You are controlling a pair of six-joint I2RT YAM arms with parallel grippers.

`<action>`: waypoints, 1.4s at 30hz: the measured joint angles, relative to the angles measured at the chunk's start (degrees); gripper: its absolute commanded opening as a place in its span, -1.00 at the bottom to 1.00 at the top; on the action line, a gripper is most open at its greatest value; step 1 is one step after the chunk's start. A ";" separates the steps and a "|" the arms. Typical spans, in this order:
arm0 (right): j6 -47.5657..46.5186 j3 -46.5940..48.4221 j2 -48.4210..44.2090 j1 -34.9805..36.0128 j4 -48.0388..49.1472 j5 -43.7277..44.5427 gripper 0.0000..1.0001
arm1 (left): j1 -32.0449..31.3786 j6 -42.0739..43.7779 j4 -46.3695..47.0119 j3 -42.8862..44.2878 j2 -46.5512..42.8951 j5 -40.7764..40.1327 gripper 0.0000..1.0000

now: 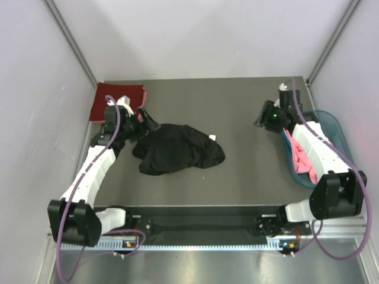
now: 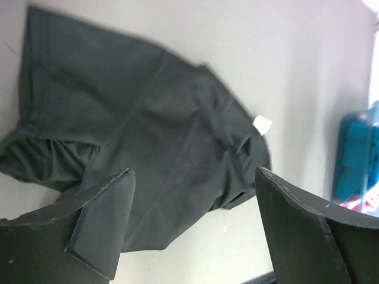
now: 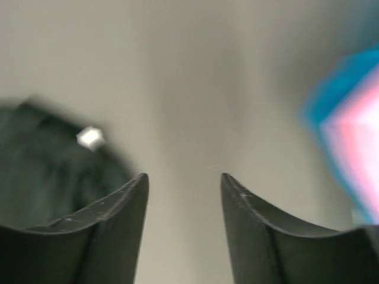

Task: Fold and stack the t-shirts
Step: Move the tshirt to the center of the board, then flatten the tshirt out

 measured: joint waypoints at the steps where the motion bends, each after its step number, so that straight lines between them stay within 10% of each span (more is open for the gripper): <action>1: -0.61 -0.04 -0.04 -1.99 -1.05 2.38 -0.07 | 0.00 -0.02 0.26 -0.57 1.05 0.48 0.72; 28: -2.69 -7.61 8.92 -28.50 3.56 23.26 -0.32 | -0.04 -4.13 -0.39 -4.09 5.57 -8.20 0.76; 42: -5.14 3.23 2.01 -20.61 -1.90 16.17 0.48 | 6.08 -8.74 -3.54 -6.82 9.46 -14.40 0.76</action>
